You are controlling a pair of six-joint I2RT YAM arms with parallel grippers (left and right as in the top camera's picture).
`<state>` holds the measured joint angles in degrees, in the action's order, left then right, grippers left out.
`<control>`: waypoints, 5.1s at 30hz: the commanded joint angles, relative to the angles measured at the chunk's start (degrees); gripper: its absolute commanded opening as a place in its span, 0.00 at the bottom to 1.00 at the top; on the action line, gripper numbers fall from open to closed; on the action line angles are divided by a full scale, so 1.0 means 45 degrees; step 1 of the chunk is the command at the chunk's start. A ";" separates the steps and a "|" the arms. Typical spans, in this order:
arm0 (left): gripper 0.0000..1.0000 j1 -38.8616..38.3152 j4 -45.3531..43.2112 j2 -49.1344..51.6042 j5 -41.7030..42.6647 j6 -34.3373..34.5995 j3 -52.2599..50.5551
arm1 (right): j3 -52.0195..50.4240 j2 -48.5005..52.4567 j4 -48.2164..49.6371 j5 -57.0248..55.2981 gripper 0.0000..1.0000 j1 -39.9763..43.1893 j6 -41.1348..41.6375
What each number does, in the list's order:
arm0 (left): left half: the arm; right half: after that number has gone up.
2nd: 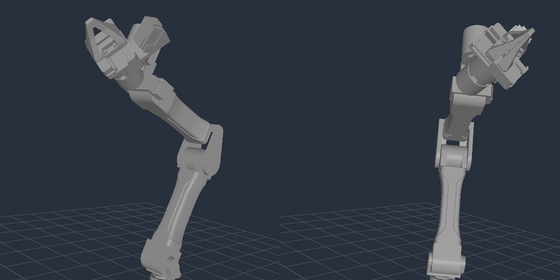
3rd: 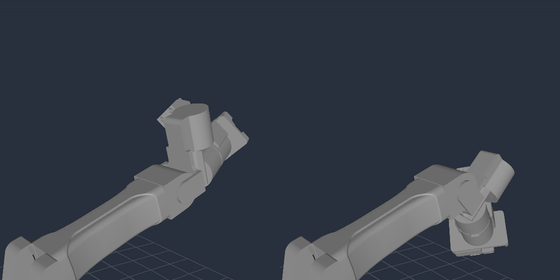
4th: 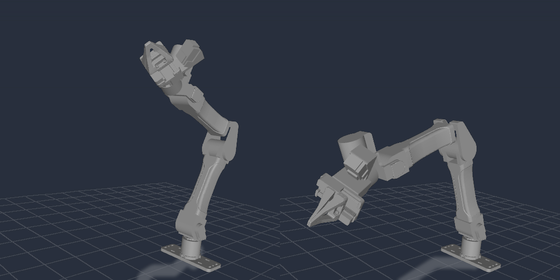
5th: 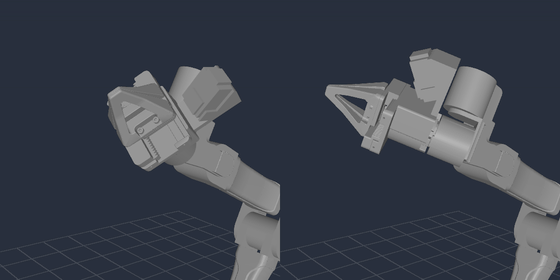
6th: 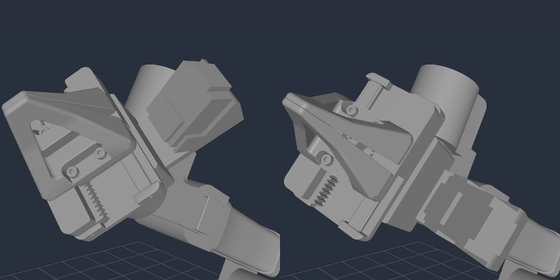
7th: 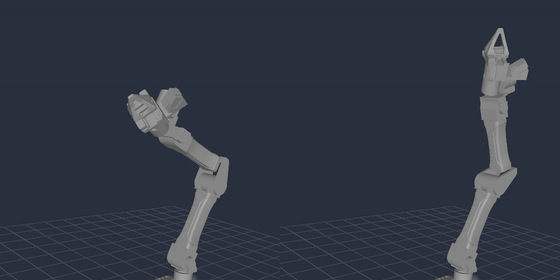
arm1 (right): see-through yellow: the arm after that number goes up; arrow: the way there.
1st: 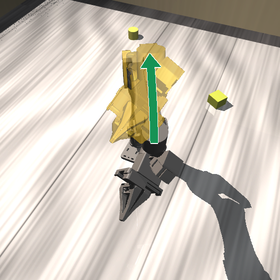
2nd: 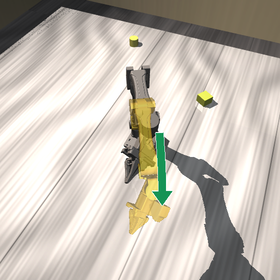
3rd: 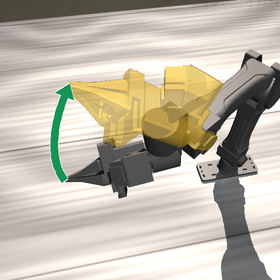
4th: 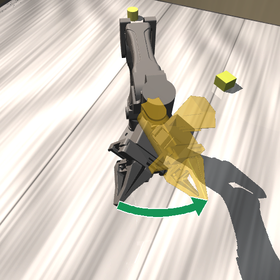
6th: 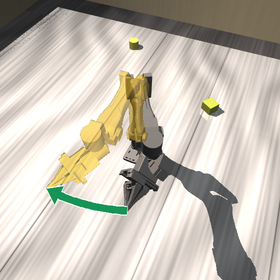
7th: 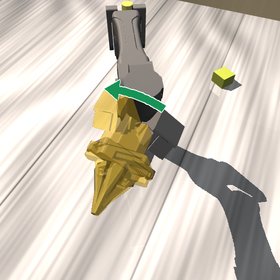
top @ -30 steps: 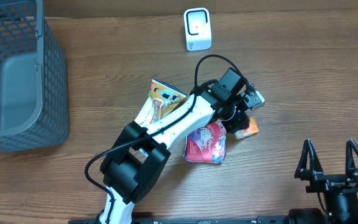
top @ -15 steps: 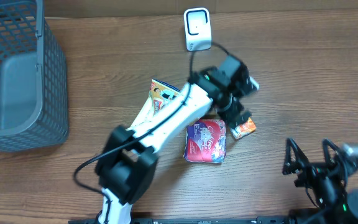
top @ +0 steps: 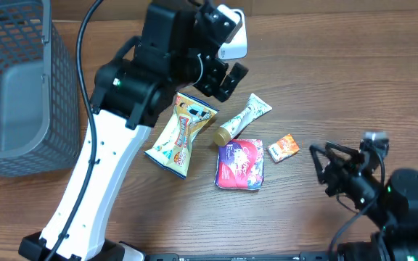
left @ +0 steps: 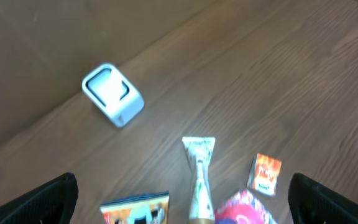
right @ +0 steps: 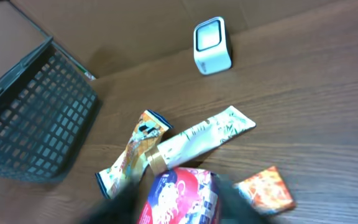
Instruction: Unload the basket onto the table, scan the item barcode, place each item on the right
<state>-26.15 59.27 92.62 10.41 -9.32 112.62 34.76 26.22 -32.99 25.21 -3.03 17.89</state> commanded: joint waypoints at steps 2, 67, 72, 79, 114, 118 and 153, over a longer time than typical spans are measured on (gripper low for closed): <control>1.00 0.0223 0.0612 0.0393 -0.0078 0.0083 -0.0039 | -0.0151 0.2463 0.1166 0.0801 0.04 0.0010 0.1214; 1.00 0.0228 0.1899 0.0393 -0.1234 0.0180 -0.0039 | -0.0238 1.5538 0.6713 0.3910 0.04 0.0748 -0.0078; 1.00 0.0223 0.1914 0.0393 -0.1229 0.0180 -0.0039 | -0.0238 1.5552 0.6416 0.3711 0.04 0.0748 -0.0083; 1.00 0.0223 0.1923 0.0393 -0.1234 0.0175 -0.0039 | -0.0151 1.5509 0.6737 0.4852 0.44 0.0748 -0.0738; 1.00 0.0248 -0.1676 -0.0369 -0.6251 0.0350 -0.0039 | 0.2701 1.2429 0.0078 -0.2492 1.00 -0.2395 -0.5756; 1.00 0.0248 -0.1651 -0.0369 -0.6781 0.0316 -0.0039 | 0.2701 1.3226 0.0335 -0.3730 1.00 -0.3045 -0.5654; 1.00 0.0321 -0.1049 -0.0364 -0.6737 0.0024 -0.0039 | 0.3711 1.5970 0.0282 -0.4027 1.00 -0.3755 -0.5945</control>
<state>-25.34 54.43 92.25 -19.11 -8.08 112.33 50.54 96.60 -32.21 6.79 -19.53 -8.58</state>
